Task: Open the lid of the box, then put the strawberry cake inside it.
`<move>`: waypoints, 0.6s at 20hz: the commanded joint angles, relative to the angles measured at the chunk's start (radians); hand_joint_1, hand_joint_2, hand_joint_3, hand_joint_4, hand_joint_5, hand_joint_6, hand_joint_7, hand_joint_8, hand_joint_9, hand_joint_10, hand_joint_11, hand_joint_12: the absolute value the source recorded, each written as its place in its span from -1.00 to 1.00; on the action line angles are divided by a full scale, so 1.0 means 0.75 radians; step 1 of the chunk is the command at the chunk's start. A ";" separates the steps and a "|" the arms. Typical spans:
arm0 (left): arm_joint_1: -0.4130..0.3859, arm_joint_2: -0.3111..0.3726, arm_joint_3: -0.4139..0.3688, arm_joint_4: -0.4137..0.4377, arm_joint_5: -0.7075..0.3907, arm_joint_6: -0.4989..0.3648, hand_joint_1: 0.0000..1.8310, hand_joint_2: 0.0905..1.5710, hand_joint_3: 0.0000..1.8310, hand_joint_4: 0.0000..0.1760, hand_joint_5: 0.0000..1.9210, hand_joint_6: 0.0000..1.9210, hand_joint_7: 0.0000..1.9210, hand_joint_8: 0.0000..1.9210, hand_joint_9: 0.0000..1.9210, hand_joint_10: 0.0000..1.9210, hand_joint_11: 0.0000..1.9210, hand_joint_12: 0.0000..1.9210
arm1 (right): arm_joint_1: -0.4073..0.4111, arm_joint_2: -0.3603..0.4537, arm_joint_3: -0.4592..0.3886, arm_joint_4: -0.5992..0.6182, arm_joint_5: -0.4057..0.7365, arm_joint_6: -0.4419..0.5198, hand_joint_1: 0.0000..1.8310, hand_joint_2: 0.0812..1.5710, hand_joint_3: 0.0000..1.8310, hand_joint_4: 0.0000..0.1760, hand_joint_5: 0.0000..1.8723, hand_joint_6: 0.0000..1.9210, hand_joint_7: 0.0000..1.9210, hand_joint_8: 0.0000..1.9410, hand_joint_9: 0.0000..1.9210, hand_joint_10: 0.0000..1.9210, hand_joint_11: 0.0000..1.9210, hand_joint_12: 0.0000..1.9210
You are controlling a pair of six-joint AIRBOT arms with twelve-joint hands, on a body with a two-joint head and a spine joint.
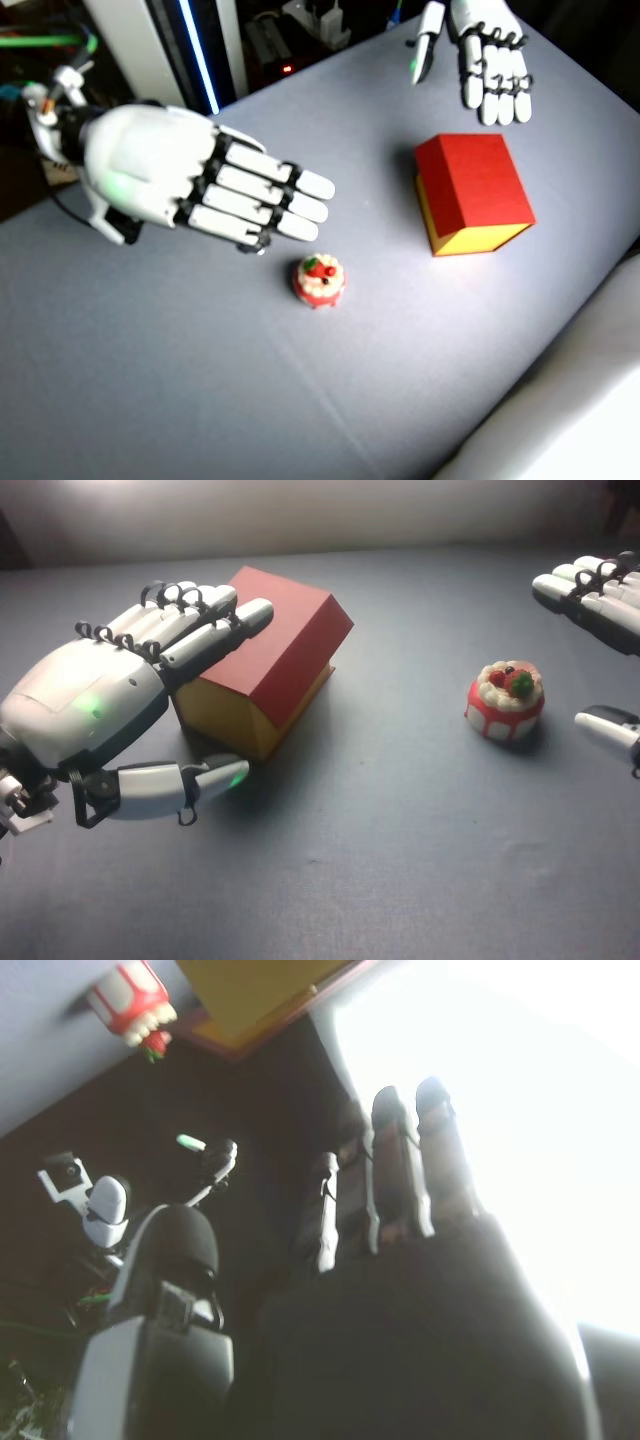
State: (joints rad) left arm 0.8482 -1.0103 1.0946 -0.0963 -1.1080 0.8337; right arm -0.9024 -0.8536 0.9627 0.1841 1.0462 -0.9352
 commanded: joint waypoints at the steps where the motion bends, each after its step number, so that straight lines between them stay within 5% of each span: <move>1: -0.015 0.001 0.000 -0.008 -0.160 0.003 -0.33 0.27 -0.94 1.00 -1.00 -1.00 -1.00 -1.00 -1.00 -1.00 -1.00 -1.00 | 0.007 0.006 0.002 0.005 0.162 -0.001 -0.42 0.61 -0.96 -1.00 -1.00 -1.00 -1.00 -1.00 -1.00 -1.00 -1.00 -1.00; 12: -0.069 -0.069 0.049 -0.050 -0.008 0.053 -0.16 0.22 -0.98 1.00 -1.00 -1.00 -1.00 -1.00 -1.00 -1.00 -1.00 -1.00 | -0.028 0.006 0.002 0.043 0.176 0.000 -0.44 0.65 -0.98 -1.00 -1.00 -1.00 -1.00 -1.00 -1.00 -1.00 -1.00 -1.00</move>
State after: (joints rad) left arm 0.8043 -1.0641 1.1263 -0.1352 -1.0035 0.8715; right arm -0.9272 -0.8536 0.9619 0.2123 1.0492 -0.9382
